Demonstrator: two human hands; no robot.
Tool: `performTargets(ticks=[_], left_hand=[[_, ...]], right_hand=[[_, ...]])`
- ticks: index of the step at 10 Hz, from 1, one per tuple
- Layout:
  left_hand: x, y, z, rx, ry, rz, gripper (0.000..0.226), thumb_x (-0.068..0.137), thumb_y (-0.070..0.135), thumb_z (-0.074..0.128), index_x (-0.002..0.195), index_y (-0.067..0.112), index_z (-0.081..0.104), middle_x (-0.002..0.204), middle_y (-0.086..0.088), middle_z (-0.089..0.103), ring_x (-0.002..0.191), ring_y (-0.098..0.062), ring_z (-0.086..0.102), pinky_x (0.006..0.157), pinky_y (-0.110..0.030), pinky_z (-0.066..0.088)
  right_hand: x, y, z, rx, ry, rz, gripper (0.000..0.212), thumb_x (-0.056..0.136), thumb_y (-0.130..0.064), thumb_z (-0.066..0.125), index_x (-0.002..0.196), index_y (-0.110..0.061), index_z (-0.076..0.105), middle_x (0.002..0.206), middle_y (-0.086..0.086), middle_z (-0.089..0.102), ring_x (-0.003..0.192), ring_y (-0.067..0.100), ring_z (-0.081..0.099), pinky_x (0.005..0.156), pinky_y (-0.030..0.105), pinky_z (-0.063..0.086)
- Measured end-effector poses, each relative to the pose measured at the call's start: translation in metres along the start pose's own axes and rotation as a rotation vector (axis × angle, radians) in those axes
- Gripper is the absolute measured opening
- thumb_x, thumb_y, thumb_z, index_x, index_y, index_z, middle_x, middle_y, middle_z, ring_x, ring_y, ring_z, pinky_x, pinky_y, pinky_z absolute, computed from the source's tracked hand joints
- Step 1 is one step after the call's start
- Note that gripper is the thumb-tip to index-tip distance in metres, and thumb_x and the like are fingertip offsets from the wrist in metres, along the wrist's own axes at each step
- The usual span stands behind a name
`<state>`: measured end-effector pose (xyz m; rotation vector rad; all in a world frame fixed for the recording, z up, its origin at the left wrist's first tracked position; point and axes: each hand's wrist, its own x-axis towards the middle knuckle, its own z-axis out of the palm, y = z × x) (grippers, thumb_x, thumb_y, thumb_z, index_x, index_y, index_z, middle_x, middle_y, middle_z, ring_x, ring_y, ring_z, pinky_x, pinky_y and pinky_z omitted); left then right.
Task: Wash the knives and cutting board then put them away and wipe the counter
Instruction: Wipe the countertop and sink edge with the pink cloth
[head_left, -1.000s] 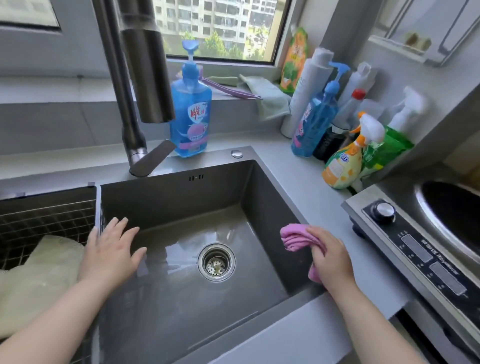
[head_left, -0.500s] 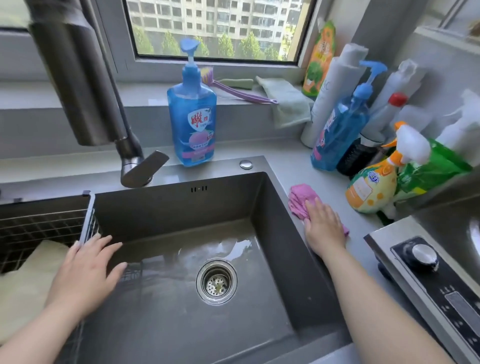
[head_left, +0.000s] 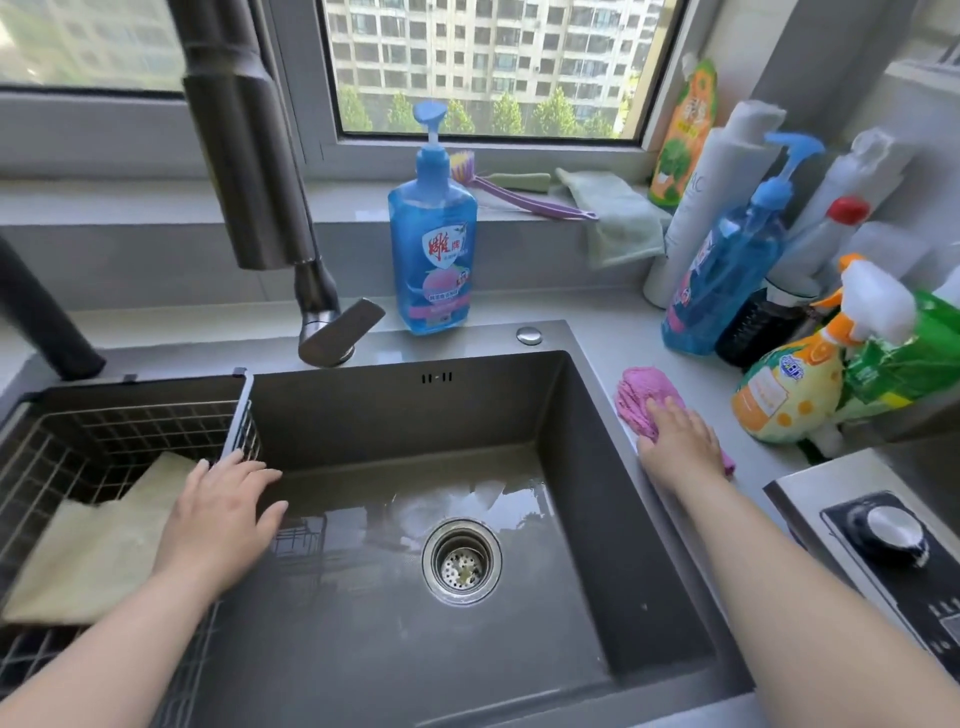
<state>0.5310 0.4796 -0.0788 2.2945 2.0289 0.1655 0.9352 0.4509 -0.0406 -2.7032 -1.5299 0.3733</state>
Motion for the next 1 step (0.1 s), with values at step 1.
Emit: performTargets(ticks=[1], left_hand=[[-0.0165, 0.0021, -0.0091, -0.006, -0.015, -0.012, 0.037, 0.093, 0.033, 0.045, 0.128, 0.021, 0.050, 0.138, 0.003, 0.048, 0.140, -0.015, 0.023, 0.114, -0.032, 0.004]], right_hand=[[-0.0212, 0.0030, -0.0090, -0.052, 0.049, -0.028, 0.057, 0.095, -0.022, 0.039, 0.147, -0.018, 0.018, 0.156, 0.003, 0.017, 0.144, 0.024, 0.009, 0.116, 0.036, 0.008]])
